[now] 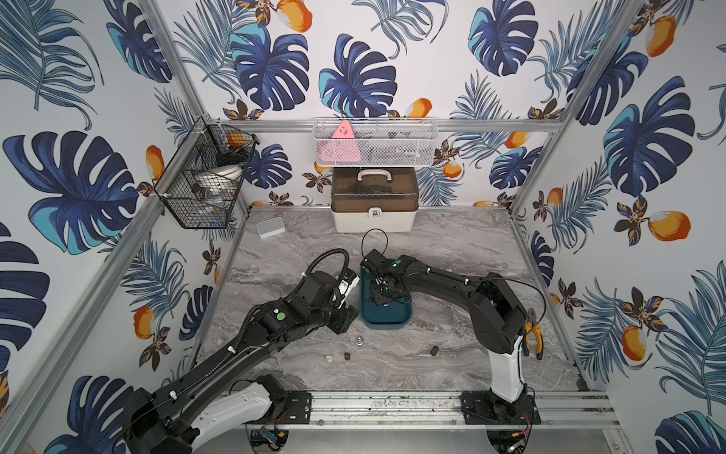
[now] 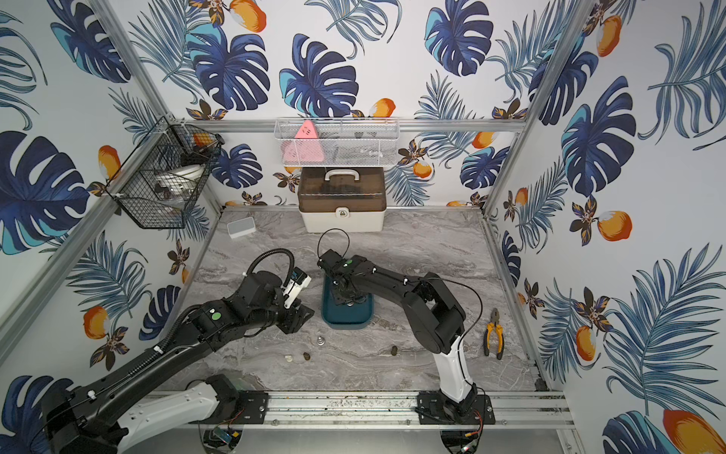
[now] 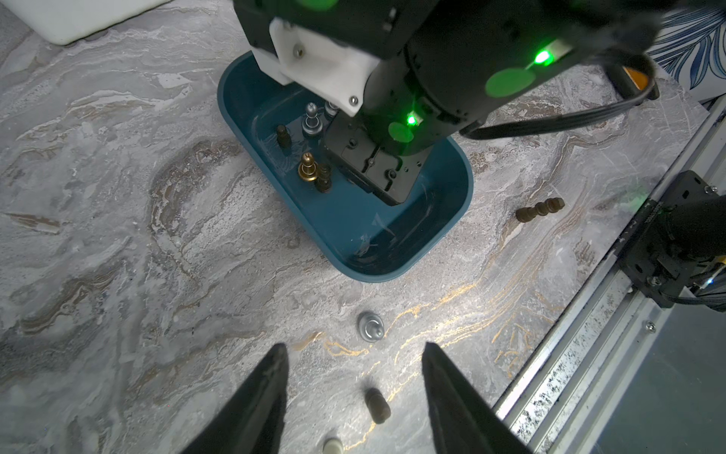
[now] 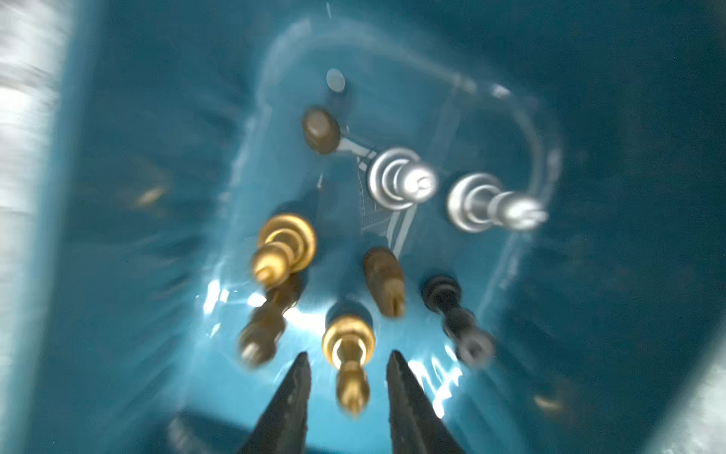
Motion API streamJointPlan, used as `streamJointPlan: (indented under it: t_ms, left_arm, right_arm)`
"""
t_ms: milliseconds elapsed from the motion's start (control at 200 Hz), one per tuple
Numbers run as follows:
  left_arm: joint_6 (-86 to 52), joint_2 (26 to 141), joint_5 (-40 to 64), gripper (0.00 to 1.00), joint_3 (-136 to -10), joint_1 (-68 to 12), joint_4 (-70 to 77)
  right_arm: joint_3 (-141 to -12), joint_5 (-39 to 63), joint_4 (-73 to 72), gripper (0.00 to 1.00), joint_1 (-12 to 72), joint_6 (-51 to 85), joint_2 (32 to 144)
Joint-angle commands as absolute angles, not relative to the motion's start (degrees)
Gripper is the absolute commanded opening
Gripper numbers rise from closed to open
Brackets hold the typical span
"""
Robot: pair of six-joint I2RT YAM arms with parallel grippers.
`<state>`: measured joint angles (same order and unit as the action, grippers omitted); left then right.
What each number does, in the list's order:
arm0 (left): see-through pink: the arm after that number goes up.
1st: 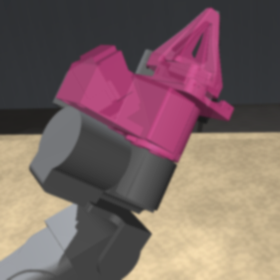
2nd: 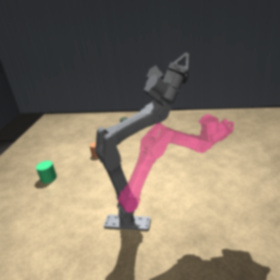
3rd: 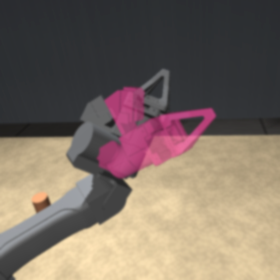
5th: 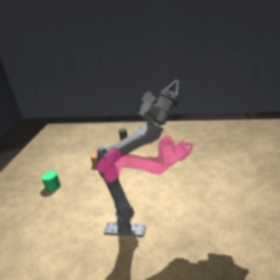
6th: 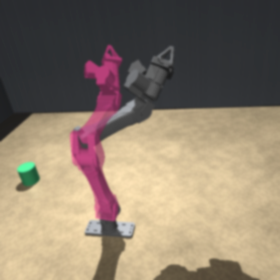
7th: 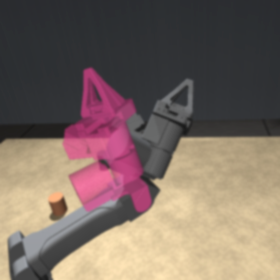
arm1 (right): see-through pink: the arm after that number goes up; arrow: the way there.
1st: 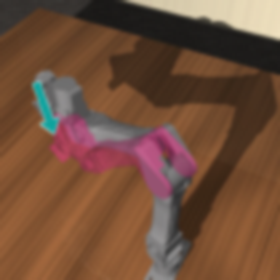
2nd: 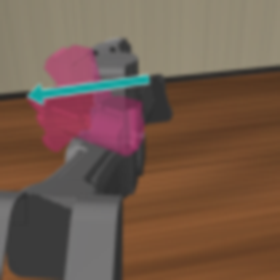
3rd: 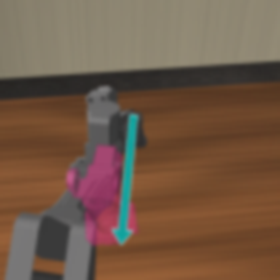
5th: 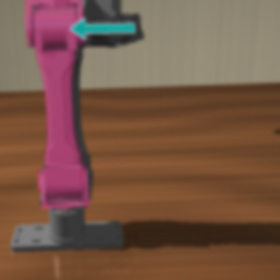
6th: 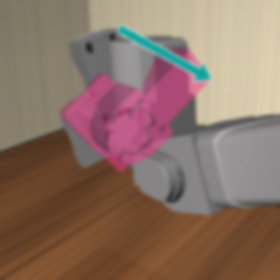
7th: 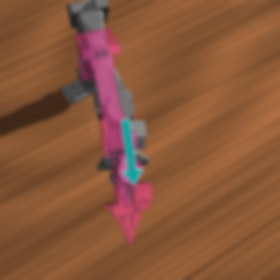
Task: Put the chess pieces into the storage box
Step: Place the chess piece in the storage box, then pick up the chess piece at the center of the board.
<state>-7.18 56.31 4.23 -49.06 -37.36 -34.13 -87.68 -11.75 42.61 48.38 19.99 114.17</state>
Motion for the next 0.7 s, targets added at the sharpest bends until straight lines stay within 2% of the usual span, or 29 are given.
streamJointPlan:
  t_ms: [0, 195, 370, 575, 691]
  left_arm:
    - [-6.13, 56.43, 4.39, 0.59, -49.48, -37.25, -34.03]
    - [-7.29, 56.31, 5.81, 0.59, -49.45, -37.09, -32.22]
    - [-6.92, 59.69, 5.79, 0.59, -53.09, -37.94, -33.88]
    - [-3.98, 62.46, 4.82, 0.59, -55.24, -43.91, -36.13]
    - [-3.27, 64.00, 7.67, 0.59, -54.41, -47.47, -34.96]
  right_arm:
    - [-88.59, -12.61, 45.50, 0.38, 48.60, 20.78, 112.07]
    - [-84.90, -11.70, 47.61, 0.41, 48.51, 23.19, 102.56]
    - [-74.49, -8.73, 49.53, 0.43, 46.66, 26.89, 90.23]
    - [-62.95, -6.46, 54.61, 0.46, 46.05, 31.47, 76.33]
    - [-57.77, -4.90, 55.90, 0.49, 46.16, 33.49, 69.29]
